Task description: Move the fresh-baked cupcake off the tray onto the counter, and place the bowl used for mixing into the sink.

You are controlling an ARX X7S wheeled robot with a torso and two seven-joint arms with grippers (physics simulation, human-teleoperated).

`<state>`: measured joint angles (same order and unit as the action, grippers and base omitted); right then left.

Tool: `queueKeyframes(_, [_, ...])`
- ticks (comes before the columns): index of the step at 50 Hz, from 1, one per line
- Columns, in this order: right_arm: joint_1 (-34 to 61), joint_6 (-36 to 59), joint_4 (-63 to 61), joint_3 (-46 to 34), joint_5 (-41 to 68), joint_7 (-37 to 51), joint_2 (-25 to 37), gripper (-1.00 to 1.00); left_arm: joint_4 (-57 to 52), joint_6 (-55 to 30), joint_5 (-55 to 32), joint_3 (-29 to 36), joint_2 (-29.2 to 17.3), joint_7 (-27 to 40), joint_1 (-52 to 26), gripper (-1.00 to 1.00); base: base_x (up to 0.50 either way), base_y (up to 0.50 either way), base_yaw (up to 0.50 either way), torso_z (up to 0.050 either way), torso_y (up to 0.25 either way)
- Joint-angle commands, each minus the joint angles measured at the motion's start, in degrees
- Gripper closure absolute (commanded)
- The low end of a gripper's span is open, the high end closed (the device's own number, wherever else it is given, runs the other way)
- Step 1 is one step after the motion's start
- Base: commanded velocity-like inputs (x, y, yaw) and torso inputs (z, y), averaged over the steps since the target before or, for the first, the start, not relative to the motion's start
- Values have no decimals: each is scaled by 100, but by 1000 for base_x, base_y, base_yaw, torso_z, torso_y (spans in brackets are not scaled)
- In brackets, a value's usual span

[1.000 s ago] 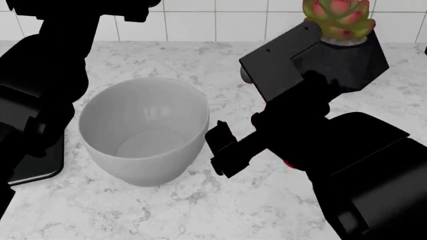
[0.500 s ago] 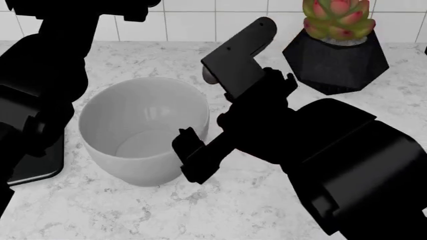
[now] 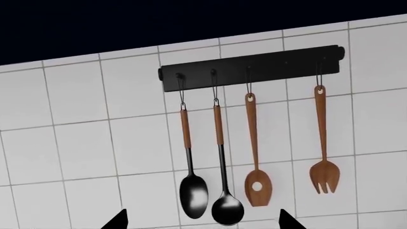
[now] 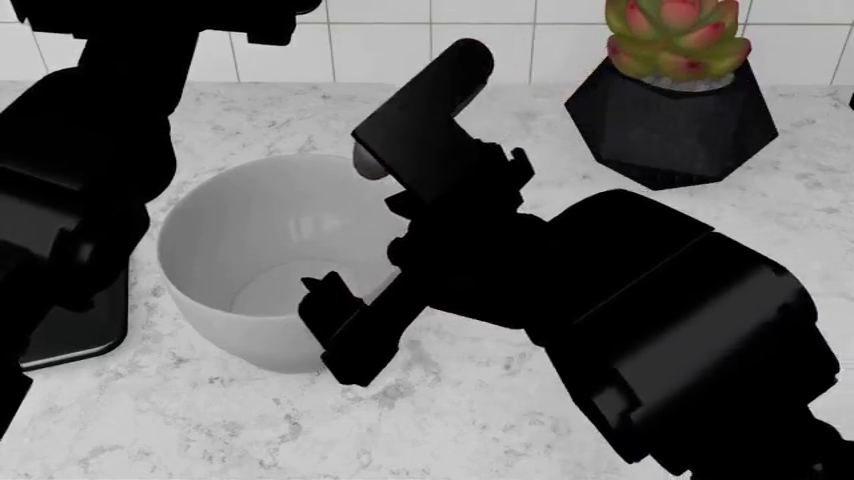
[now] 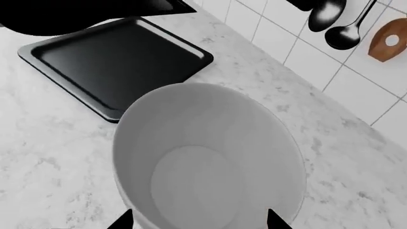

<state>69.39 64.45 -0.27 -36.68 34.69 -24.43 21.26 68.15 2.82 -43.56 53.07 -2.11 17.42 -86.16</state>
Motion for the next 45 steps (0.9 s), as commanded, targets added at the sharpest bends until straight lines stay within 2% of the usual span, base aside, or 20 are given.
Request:
queueKeyframes(1, [-8,-343,223,-121,32,-265,-102,-100,230,-33,61,-1,91,-63,-32,-100,0,0,0,0,0])
queueKeyframes(10, [51,-461,376,-246,28,-439,-185,-100,53,-37,2,-32,17,-6,18,-100,0,0,0,0,0])
queueKeyframes(33, [893,-887,1726,-1514,-432,-1796,-669,-100,-13,-19,-52,-54,-19,-5,31,-100,0,0,0,0,0])
queueKeyframes(45, [1005,-1107,2091,-1870,-652,-2020,-751,-100,-79,-38,-81,-59,-43,12,38,-100,0,0,0,0,0])
